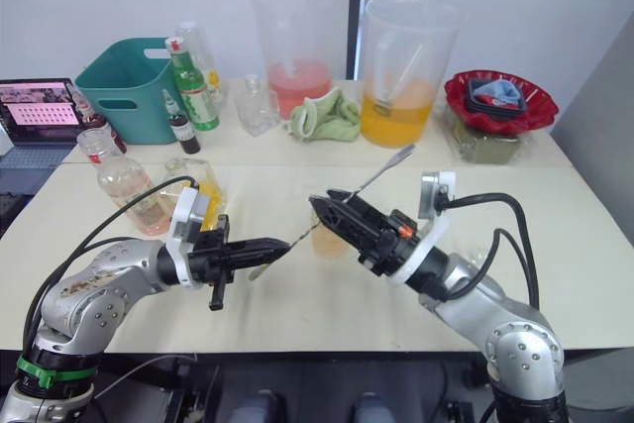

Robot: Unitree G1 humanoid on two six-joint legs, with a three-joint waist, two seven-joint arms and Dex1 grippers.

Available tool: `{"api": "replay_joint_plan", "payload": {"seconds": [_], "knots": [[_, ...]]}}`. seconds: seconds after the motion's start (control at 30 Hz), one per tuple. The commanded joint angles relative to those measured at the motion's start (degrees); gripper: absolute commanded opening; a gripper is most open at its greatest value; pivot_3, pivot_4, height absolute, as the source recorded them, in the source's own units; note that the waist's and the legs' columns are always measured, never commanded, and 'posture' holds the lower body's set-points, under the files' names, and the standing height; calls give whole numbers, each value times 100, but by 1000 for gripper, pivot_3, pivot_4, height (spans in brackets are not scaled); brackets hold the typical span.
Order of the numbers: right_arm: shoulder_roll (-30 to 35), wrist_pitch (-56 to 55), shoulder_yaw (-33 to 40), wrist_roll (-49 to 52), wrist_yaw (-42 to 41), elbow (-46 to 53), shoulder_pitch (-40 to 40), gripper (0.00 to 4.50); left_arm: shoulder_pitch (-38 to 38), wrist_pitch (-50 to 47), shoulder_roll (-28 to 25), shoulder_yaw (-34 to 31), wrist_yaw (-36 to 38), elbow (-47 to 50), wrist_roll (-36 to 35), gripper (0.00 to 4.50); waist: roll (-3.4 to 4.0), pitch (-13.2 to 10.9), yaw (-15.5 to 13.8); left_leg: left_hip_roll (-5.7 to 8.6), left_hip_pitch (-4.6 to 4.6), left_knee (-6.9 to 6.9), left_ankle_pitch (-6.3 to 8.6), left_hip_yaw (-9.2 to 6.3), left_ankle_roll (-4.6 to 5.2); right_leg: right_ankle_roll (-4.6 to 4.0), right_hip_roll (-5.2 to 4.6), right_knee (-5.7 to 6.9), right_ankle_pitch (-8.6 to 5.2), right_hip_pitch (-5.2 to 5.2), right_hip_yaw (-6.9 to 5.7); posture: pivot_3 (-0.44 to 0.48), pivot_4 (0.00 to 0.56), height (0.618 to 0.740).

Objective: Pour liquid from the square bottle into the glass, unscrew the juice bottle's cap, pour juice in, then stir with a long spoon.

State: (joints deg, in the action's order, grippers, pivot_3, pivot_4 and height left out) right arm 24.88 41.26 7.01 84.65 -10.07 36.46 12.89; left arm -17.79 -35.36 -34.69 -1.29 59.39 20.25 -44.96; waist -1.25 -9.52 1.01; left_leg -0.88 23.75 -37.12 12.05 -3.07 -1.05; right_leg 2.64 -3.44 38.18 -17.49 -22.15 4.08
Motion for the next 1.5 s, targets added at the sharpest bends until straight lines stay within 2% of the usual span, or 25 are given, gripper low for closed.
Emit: {"api": "replay_joint_plan", "payload": {"seconds": [0.03, 0.13, 0.17, 0.43, 0.73, 0.9, 1.07, 1.23, 1.43, 1.5], "knots": [[20, -143, 62, 194, 0, 111, 66, 1262, -81, 37, -16, -74, 10, 32, -35, 0, 0, 0, 1, 0, 0, 0, 0, 0, 0, 0, 0, 0, 0, 0, 0, 0, 150, 740], [17, -127, 45, 227, 32, 59, 85, 229, -118, 37, -7, -119, 8, -36, -55, 0, 0, 0, 0, 0, 0, 0, 0, 0, 0, 0, 0, 0, 0, 0, 0, 0, 150, 740], [10, -131, 44, 217, 37, 38, 94, 26, -127, 32, -5, -126, 6, -45, -66, 0, -1, 0, -3, 0, 0, 0, 0, 0, 0, 0, 0, 0, 0, 0, 0, 0, 150, 740], [-9, -222, 67, 4, 49, -107, 250, 26, -142, -139, 15, -221, -303, 91, -208, 0, 0, 0, 1, -1, 1, 0, 0, 0, 0, 0, 0, -1, 0, -1, 1, 0, 150, 740], [195, -234, 228, 26, -50, -203, 497, 0, 4, -66, -126, -465, -436, 206, -188, 2884, 0, 0, 2, 0, 1, 0, 0, 1, 0, 0, 0, -2, 0, -1, 1, 0, 150, 740], [756, -160, 546, 272, 40, -305, 1223, 0, 488, 244, -500, -703, -305, 328, 147, 4477, 1, -1, 24, -3, 0, 5, 0, 3, 0, -1, 1, 0, 0, -6, 3, 0, 150, 740], [1608, 75, 628, -116, -24, -709, 2196, 0, 811, 356, -500, -769, -504, 472, 217, 4477, 2, -2, -9, -4, 1, 7, 0, 7, 0, -2, -1, -8, 0, -7, 4, 0, 150, 740], [2145, 450, 281, -810, -419, -994, 2598, 0, 862, 503, -444, -652, -583, 479, 407, 4477, 1, -2, -27, 1, 4, 3, 0, 7, 0, -2, -5, -13, 1, -2, 2, 0, 150, 740], [2177, 593, -283, -1791, -1046, -1187, 2726, 0, 746, 594, -327, -558, -587, 385, 485, 4477, 1, -2, -12, -4, 4, 6, 0, 9, 0, -3, -1, -11, 1, -6, 4, 0, 150, 740], [2167, 579, -675, -2349, -1337, -1297, 2890, 0, 733, 668, -270, -483, -611, 316, 579, 4477, 1, -2, -11, -3, 5, 5, 0, 8, 0, -3, -2, -10, 1, -7, 4, 0, 150, 740]]}}
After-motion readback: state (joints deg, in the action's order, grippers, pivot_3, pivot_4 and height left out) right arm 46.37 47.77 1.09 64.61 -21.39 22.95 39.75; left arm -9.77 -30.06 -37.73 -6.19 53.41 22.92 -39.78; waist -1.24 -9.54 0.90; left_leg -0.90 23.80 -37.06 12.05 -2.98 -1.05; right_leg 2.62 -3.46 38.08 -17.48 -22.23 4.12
